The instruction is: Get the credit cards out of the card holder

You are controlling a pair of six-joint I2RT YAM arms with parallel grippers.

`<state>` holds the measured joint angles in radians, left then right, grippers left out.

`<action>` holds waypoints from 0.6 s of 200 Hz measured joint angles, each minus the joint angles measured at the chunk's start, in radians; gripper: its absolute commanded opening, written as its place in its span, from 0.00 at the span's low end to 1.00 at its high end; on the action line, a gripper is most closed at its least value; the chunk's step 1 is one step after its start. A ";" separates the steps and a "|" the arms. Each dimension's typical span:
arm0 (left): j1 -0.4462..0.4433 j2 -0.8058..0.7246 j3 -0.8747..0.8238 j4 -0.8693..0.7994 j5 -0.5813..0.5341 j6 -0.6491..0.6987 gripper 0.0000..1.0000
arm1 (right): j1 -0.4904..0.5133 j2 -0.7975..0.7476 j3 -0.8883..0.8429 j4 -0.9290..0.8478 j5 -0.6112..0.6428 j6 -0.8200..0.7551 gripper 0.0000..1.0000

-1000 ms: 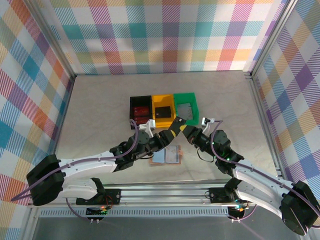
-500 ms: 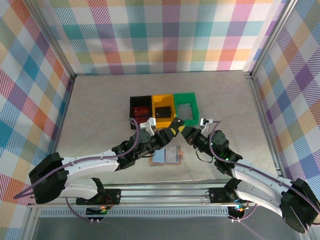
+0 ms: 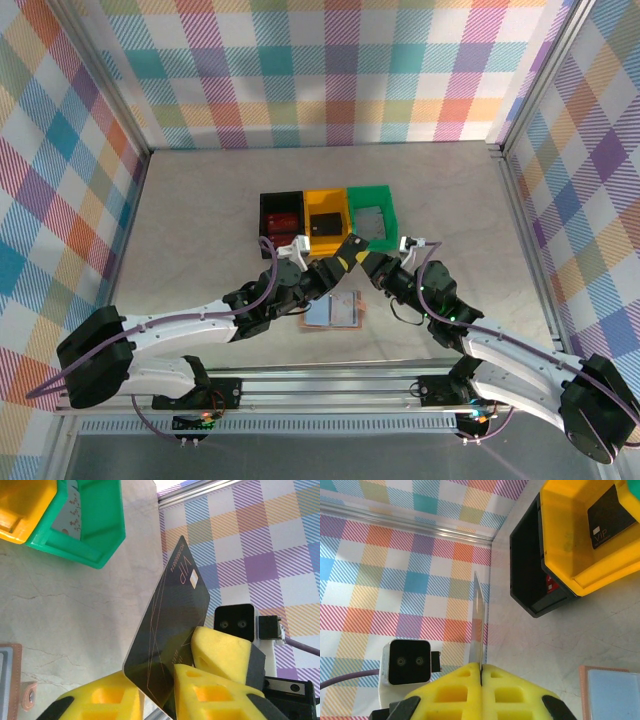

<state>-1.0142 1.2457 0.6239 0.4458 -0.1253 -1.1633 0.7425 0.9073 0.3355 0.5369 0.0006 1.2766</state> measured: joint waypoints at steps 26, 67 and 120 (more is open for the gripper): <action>0.000 -0.007 0.007 -0.012 -0.008 0.000 0.08 | 0.001 0.001 0.000 -0.007 0.000 0.000 0.00; -0.002 -0.023 0.021 -0.045 -0.015 0.001 0.00 | 0.005 -0.003 0.000 -0.030 0.003 -0.001 0.00; -0.010 -0.039 0.032 -0.091 -0.016 0.004 0.00 | 0.014 -0.050 0.001 -0.091 0.003 -0.008 0.00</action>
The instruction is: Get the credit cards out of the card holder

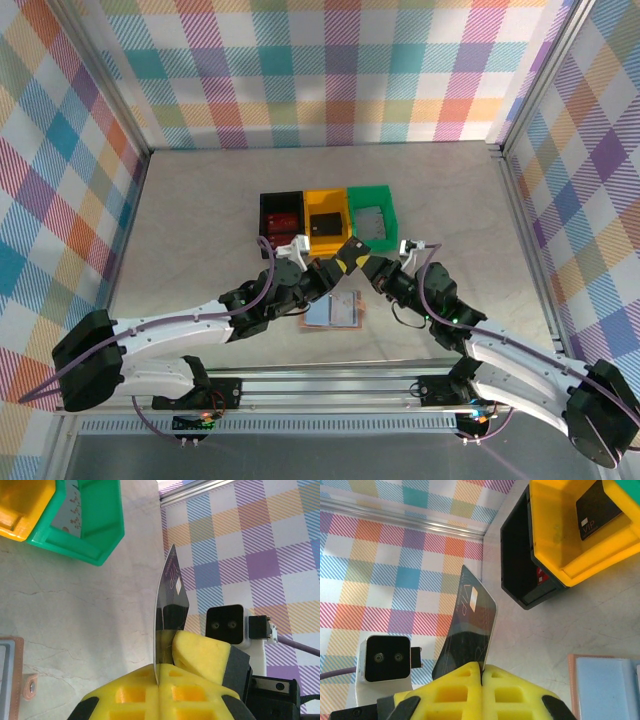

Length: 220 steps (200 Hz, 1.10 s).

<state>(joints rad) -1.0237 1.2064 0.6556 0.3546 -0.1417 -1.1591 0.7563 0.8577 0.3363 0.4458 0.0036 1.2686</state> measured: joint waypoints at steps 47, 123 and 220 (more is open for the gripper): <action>-0.002 -0.013 0.000 -0.020 -0.023 0.003 0.00 | 0.005 -0.015 0.000 -0.063 -0.004 -0.022 0.43; 0.000 -0.105 0.004 -0.138 -0.071 0.038 0.00 | 0.005 -0.100 0.002 -0.156 -0.003 -0.068 0.57; 0.001 -0.274 -0.140 -0.217 -0.179 -0.013 0.00 | 0.005 0.084 0.046 -0.032 -0.158 -0.093 0.52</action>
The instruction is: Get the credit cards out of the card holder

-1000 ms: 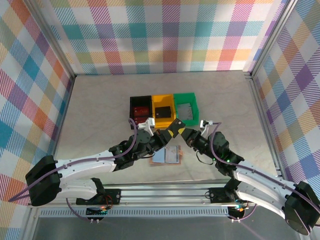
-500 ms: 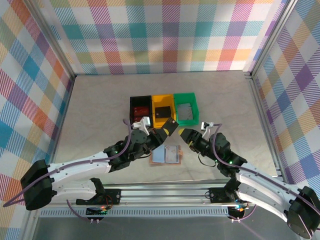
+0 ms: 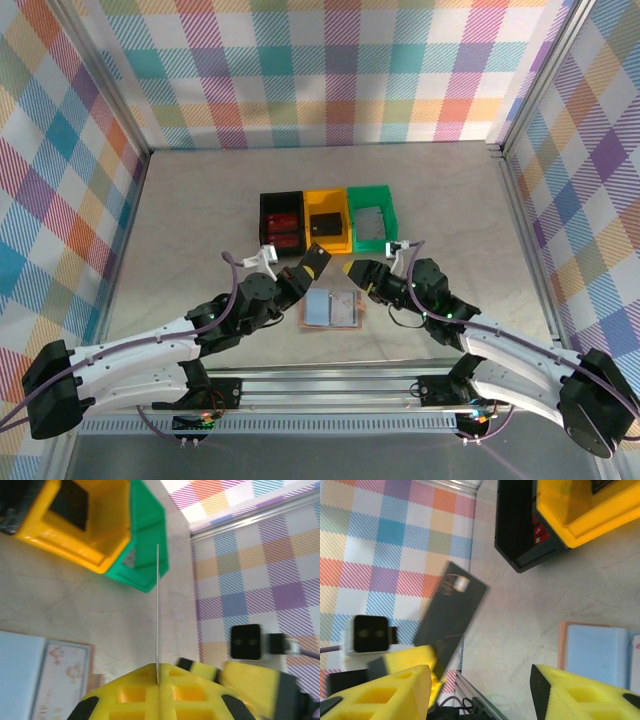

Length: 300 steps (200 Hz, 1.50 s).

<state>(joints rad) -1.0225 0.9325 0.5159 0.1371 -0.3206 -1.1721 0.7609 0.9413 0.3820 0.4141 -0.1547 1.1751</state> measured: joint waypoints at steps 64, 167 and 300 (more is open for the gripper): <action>-0.006 -0.074 -0.098 0.139 -0.058 -0.018 0.00 | 0.044 0.120 0.027 0.180 -0.032 -0.005 0.50; -0.051 -0.070 -0.154 0.263 -0.103 -0.035 0.00 | 0.116 0.319 0.129 0.325 -0.035 -0.016 0.48; -0.055 -0.086 -0.166 0.288 -0.133 -0.037 0.00 | 0.129 0.319 0.129 0.244 0.014 -0.055 0.48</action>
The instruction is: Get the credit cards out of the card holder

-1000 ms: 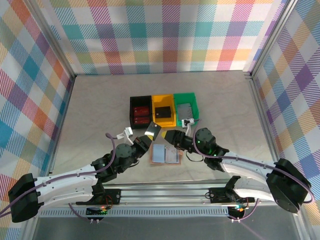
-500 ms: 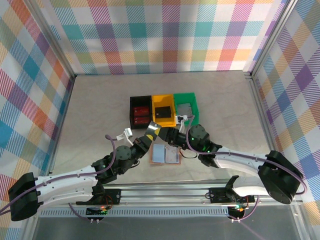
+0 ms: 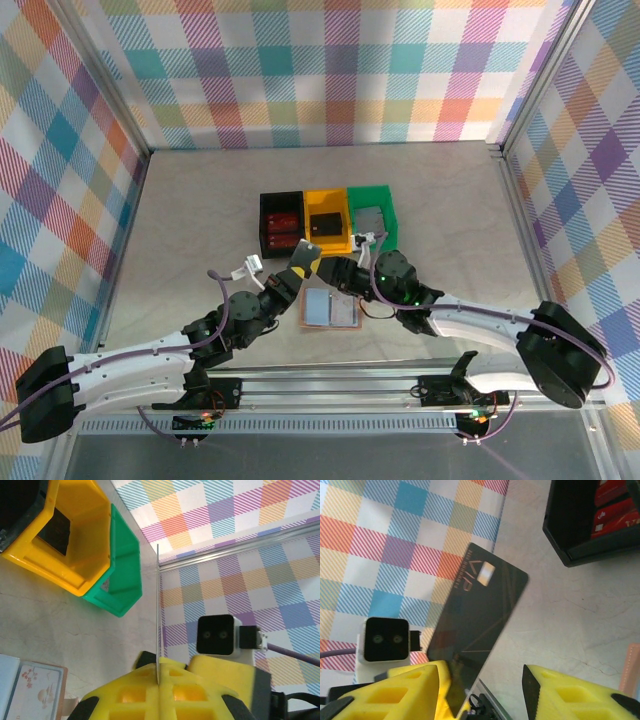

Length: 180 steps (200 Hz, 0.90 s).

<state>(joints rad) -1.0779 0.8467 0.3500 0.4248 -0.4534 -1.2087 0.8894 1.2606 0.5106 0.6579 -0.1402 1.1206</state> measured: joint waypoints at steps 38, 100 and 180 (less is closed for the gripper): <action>-0.001 0.000 0.000 0.003 0.003 0.000 0.00 | 0.002 0.035 0.018 0.025 -0.004 -0.004 0.44; -0.019 0.001 -0.001 0.034 0.011 0.000 0.00 | 0.013 0.093 0.056 0.089 -0.019 -0.011 0.35; -0.020 -0.008 -0.007 0.031 -0.004 -0.001 0.09 | 0.014 0.086 0.067 0.103 -0.013 -0.027 0.00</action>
<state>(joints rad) -1.0981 0.8383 0.3428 0.4557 -0.4572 -1.2098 0.9039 1.3464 0.5774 0.7609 -0.1532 1.0931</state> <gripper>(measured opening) 0.049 0.032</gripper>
